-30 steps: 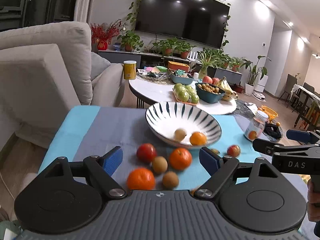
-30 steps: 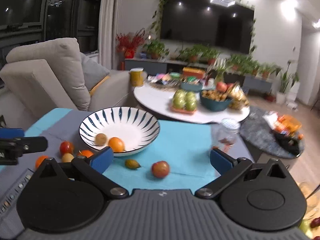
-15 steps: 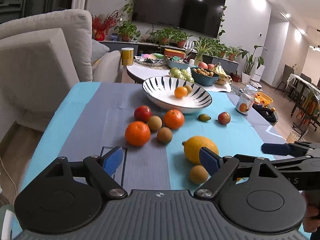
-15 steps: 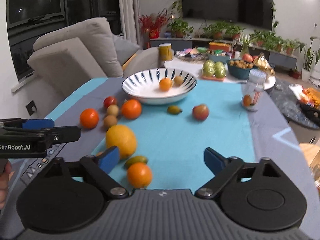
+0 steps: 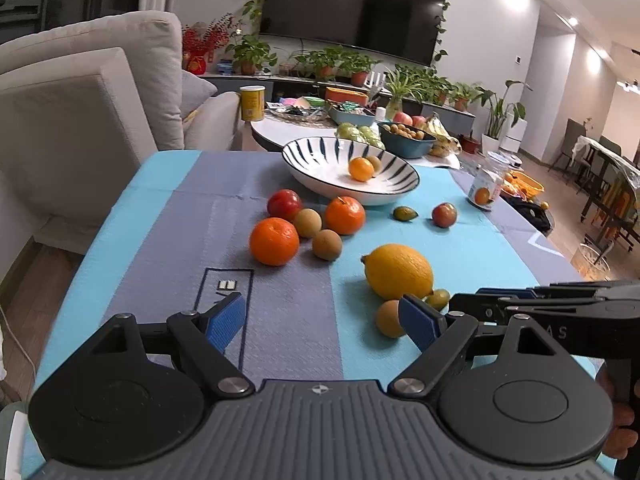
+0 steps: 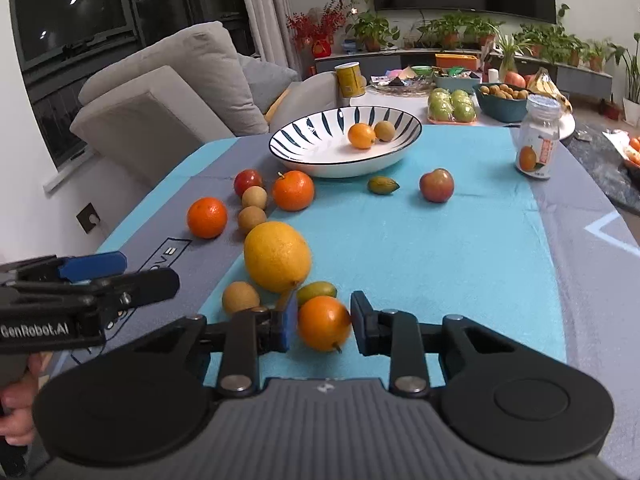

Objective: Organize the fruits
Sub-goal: 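Grasp a stemmed tangerine with the right tool while the left tool approaches a brown fruit, then grasp the brown fruit beside the lemon with the left tool while the right tool lifts the tangerine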

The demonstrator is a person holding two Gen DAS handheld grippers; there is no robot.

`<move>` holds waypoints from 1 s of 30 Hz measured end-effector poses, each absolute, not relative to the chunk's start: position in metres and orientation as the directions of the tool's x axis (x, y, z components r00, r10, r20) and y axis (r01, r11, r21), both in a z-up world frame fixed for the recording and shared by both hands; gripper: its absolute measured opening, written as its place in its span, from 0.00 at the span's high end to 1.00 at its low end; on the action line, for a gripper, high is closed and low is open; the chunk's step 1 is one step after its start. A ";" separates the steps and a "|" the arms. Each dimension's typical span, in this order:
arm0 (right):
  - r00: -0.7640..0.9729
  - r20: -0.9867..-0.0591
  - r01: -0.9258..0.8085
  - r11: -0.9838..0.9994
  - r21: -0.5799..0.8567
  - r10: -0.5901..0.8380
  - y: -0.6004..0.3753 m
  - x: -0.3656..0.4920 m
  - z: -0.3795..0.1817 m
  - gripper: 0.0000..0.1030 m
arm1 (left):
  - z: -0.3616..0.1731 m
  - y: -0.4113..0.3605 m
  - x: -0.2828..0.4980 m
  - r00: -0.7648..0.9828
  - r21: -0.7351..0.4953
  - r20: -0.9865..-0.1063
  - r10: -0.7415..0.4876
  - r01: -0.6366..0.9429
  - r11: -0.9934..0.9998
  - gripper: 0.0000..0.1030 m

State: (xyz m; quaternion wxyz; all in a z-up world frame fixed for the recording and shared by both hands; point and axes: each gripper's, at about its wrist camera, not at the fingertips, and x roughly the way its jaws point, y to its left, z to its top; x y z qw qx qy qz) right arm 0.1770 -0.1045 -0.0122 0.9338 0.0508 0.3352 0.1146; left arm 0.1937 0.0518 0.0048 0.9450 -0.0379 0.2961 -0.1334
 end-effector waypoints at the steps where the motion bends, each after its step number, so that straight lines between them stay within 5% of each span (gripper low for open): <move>1: 0.750 -0.615 -0.182 0.970 0.164 0.244 -0.104 0.176 -0.012 0.36 | 0.004 0.050 0.194 0.786 -0.149 -0.551 -0.279 0.237 0.960 0.20; 16: 0.789 -0.581 -0.108 0.977 0.185 0.197 -0.135 0.158 0.003 0.36 | -0.016 -0.001 0.214 0.720 -0.069 -0.619 -0.314 0.349 0.935 0.22; 23: 0.807 -0.563 -0.105 0.981 0.160 0.178 -0.140 0.151 0.008 0.36 | -0.021 -0.001 0.218 0.726 -0.080 -0.608 -0.321 0.347 0.934 0.68; 30: 0.813 -0.554 -0.116 0.982 0.151 0.181 -0.138 0.151 0.008 0.36 | -0.021 0.012 0.218 0.726 -0.171 -0.587 -0.359 0.323 0.931 0.76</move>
